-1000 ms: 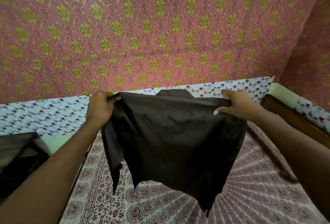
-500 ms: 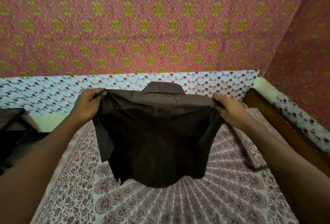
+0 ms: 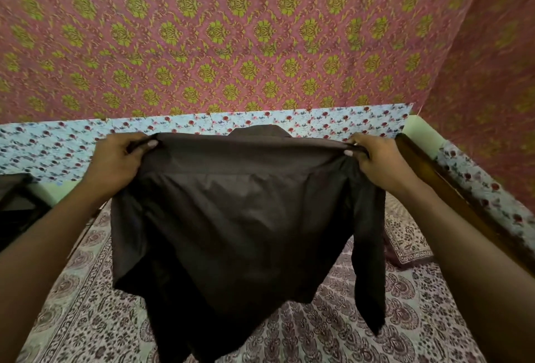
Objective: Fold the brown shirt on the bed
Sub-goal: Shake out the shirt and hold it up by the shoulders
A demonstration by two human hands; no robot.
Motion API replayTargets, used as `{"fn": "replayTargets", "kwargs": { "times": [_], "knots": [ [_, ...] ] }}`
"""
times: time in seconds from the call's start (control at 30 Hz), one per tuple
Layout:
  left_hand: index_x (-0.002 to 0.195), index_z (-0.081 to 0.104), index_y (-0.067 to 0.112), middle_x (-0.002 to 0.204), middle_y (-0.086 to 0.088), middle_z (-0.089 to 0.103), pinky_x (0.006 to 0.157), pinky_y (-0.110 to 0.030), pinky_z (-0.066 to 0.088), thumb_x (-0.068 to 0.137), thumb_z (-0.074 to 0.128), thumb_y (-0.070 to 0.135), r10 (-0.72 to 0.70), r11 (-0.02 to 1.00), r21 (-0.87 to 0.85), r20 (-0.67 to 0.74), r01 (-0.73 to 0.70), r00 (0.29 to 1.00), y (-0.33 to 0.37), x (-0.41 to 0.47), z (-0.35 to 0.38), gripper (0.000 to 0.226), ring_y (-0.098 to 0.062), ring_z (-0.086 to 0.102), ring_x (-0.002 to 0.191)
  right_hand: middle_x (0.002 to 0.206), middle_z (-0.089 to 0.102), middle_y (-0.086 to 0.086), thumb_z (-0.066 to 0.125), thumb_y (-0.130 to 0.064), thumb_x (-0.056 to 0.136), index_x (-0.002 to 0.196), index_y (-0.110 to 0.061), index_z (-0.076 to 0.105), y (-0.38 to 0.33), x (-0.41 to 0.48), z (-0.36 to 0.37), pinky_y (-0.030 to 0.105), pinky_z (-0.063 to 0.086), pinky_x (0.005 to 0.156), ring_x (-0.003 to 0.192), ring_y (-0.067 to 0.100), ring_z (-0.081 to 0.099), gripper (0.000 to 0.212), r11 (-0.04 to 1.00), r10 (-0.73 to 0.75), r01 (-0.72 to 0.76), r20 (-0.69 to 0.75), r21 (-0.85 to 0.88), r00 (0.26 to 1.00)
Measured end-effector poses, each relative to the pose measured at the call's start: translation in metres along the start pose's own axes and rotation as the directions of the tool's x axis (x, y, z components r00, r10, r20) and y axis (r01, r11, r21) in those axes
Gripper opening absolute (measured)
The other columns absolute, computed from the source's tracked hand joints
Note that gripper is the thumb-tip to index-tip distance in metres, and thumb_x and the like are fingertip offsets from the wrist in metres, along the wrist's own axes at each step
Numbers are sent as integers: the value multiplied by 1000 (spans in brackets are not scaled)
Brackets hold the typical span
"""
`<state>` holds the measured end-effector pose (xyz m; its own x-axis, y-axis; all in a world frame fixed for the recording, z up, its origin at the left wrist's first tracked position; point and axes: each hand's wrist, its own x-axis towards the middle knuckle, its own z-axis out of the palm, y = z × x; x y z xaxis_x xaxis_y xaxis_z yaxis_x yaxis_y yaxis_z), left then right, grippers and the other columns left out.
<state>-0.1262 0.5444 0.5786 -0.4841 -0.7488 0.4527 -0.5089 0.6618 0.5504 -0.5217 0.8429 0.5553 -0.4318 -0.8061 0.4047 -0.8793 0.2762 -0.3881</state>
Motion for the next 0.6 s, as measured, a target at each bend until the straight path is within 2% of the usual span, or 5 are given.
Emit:
{"fn": "replayTargets", "kwargs": {
  "times": [0.1, 0.2, 0.37, 0.5, 0.6],
  "knots": [
    [115, 74, -2, 110, -26, 72, 86, -41, 46, 102, 61, 12, 7, 996, 86, 52, -11, 999, -17, 19, 21, 23, -42, 66, 102, 77, 58, 6, 57, -1, 99, 104, -5, 65, 10, 19, 21, 39, 37, 58, 71, 23, 54, 10, 998, 55, -51, 103, -41, 993],
    [121, 68, -2, 115, -27, 67, 92, -48, 46, 103, 56, 8, -27, 990, 138, 121, 10, 992, -41, 31, 52, 24, -46, 61, 108, 88, 63, 13, 56, 4, 95, 102, -4, 66, 21, 34, 55, 37, 39, 66, 87, 37, 59, 14, 989, 110, -92, 154, -116, 982],
    [131, 34, -1, 93, -31, 60, 69, -54, 49, 101, 50, 5, -138, 982, 145, 130, 119, 982, -94, 46, 117, 35, -48, 60, 81, 109, 64, 14, 59, 3, 92, 111, -10, 64, 43, 63, 126, 46, 53, 90, 107, 37, 60, 24, 961, 233, -183, 255, -206, 939],
    [82, 57, 12, 82, -19, 58, 73, -51, 50, 74, 43, -4, -114, 980, 188, 280, 62, 953, -143, 64, 179, 23, -43, 60, 79, 125, 58, 22, 57, 5, 86, 138, -20, 48, 76, 87, 193, 50, 53, 91, 118, 45, 53, 58, 948, 282, -207, 334, -241, 899],
    [91, 73, 11, 103, -20, 67, 87, -49, 52, 70, 49, -20, -138, 982, 174, 377, 77, 916, -184, 82, 244, 44, -43, 64, 96, 127, 51, 18, 52, 4, 86, 147, -42, 32, 104, 102, 252, 52, 49, 96, 124, 43, 45, 79, 950, 297, -230, 383, -212, 875]
  ]
}}
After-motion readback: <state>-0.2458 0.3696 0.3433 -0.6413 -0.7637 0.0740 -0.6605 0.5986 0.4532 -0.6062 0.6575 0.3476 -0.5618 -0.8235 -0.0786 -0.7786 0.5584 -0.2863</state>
